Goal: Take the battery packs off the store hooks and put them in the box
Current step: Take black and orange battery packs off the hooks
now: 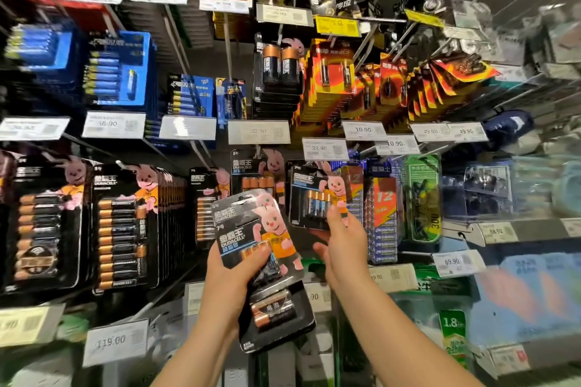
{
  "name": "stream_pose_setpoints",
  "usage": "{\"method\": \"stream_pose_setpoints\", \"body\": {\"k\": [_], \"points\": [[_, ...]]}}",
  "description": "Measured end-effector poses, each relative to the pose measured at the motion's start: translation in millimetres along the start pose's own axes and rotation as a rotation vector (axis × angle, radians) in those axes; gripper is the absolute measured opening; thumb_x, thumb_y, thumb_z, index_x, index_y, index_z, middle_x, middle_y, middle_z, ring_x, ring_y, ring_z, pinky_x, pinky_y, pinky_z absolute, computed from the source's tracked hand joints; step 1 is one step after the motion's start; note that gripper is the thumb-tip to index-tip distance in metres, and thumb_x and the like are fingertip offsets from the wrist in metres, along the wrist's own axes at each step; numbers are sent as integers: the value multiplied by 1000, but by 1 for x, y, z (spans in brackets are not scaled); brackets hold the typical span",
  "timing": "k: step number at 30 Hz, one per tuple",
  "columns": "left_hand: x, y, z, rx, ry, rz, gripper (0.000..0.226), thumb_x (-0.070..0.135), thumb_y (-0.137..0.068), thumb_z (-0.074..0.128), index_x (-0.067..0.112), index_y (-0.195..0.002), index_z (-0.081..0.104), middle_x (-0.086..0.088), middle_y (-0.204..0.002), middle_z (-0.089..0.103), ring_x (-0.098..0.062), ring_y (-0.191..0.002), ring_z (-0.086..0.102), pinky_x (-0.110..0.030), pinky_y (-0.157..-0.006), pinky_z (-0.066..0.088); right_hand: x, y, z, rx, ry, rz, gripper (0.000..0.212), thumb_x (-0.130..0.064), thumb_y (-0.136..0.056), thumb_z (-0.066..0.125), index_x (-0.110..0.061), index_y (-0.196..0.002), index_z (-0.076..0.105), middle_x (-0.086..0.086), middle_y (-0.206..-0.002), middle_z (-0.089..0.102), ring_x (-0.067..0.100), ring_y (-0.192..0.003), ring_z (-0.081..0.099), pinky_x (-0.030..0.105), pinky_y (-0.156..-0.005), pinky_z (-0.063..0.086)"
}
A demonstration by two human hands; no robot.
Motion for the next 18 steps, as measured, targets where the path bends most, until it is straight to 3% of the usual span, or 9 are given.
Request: {"method": "stream_pose_setpoints", "body": {"k": [5,6,8,12,15,18], "points": [[8,-5,-16,18,-2,10,66,24,-62,78,16,-124,57,-9,-106,75,-30,-91,74,-41,-76,55,-5,-20,-3,-47,15,6,7,-26,-99,51,-30,-94,50,-8,-103,49,11,-86,54,29,-64,54],[10,-6,-18,19,-5,17,64,24,-63,78,17,-124,57,-9,-107,75,-30,-91,74,-42,-77,56,-7,-21,-2,-50,32,4,4,-26,-99,52,-30,-100,52,-6,-111,47,12,-90,54,29,-63,54],[12,-7,-22,29,-2,21,61,22,-65,78,18,-123,57,-9,-106,75,-30,-91,74,-44,-78,56,-11,-28,2,-59,59,-6,23,-26,-98,54,-27,-121,51,-4,-124,41,15,-99,54,29,-63,53],[14,-7,-25,37,-15,25,63,25,-61,78,18,-121,58,-9,-107,75,-30,-92,73,-45,-79,56,-14,-41,11,-77,72,0,5,-26,-98,54,-28,-103,53,-4,-114,46,13,-94,54,28,-60,53],[14,-5,-29,49,-23,31,57,24,-64,78,21,-117,58,-7,-105,75,-29,-93,73,-46,-81,55,-1,-52,12,-63,97,80,19,-28,-98,54,-17,-114,54,-1,-114,49,13,-89,53,28,-60,53],[17,-3,-31,54,-24,38,57,25,-62,77,22,-116,58,-6,-104,75,-29,-92,73,-47,-82,56,4,-54,11,-49,121,95,22,-30,-97,56,-14,-111,54,4,-116,54,19,-92,57,27,-58,53]]}}
Point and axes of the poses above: each hand's wrist, its own y-axis away from the middle knuckle, its own z-axis out of the palm, x = y × z, the point moved 6 cm from there along -y, towards the middle knuckle
